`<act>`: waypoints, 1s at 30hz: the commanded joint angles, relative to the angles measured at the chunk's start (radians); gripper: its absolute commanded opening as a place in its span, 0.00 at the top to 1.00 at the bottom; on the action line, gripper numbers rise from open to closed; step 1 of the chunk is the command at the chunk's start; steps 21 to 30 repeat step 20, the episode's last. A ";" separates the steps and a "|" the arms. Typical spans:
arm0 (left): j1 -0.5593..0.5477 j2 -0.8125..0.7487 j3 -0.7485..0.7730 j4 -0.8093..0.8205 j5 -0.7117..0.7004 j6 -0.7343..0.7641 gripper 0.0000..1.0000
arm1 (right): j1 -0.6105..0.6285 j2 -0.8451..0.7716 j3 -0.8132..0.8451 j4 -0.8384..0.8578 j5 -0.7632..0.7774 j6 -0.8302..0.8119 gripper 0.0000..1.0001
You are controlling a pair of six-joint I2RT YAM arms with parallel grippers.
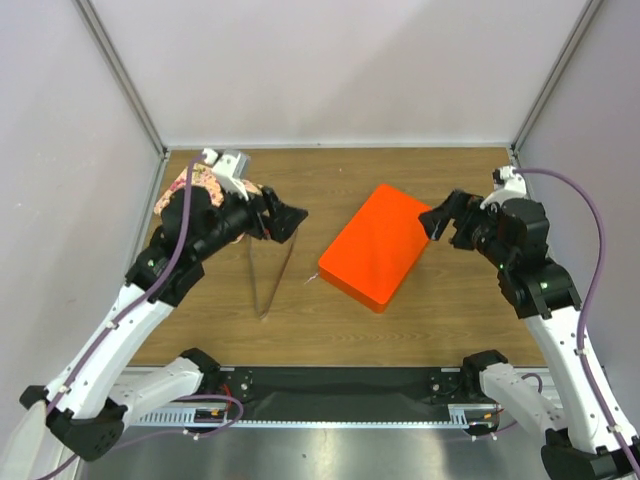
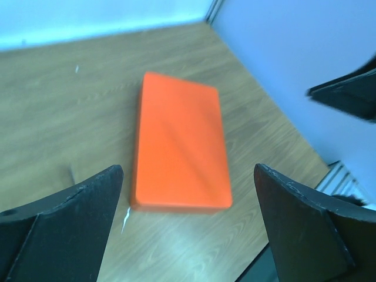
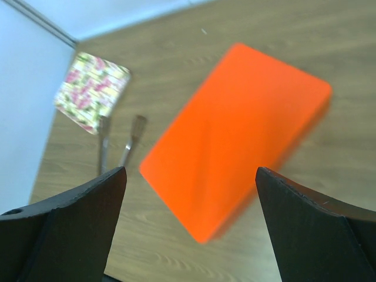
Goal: Pack the chocolate
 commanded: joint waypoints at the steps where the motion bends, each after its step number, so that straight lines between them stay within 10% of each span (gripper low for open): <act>1: -0.001 -0.062 -0.131 -0.011 -0.047 0.010 0.00 | -0.001 -0.036 -0.021 -0.135 0.071 -0.029 0.00; 30: -0.001 -0.268 -0.204 -0.014 -0.104 0.016 0.00 | -0.002 -0.076 -0.032 -0.175 0.069 -0.064 0.00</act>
